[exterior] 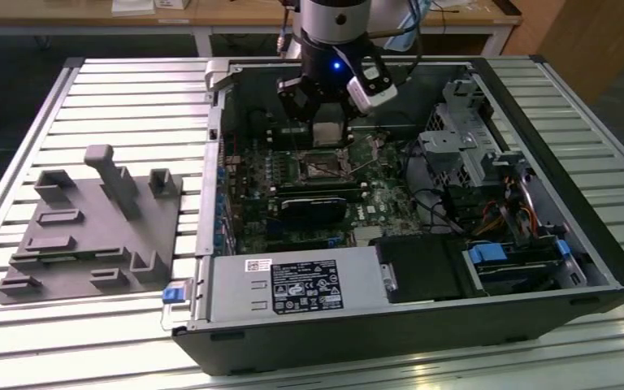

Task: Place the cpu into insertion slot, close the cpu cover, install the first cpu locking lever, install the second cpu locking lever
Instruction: 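Place the cpu into insertion slot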

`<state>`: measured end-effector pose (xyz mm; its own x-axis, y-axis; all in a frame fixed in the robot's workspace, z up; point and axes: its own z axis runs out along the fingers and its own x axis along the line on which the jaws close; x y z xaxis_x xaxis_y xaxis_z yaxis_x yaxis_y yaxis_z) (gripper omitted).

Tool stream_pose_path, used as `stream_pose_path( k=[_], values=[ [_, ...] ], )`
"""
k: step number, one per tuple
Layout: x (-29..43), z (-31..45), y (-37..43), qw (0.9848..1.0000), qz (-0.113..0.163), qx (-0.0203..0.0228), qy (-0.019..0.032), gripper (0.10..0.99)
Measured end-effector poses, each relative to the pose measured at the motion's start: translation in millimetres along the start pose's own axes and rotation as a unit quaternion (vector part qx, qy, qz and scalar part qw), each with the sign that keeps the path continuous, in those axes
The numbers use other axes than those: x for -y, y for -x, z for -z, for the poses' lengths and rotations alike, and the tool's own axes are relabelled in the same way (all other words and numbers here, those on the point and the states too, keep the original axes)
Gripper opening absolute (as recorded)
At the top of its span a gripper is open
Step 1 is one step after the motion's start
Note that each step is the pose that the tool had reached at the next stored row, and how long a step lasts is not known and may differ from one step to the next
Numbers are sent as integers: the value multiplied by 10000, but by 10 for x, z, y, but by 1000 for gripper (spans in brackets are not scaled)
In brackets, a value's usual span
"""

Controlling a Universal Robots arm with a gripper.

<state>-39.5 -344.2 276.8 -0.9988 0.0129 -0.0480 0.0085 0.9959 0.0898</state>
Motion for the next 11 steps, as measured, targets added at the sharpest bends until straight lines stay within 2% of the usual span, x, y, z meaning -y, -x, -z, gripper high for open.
stream_pose_path(
  k=[11],
  values=[
    [-49,-82,-26,10000,1,0,0,541]
  ],
)
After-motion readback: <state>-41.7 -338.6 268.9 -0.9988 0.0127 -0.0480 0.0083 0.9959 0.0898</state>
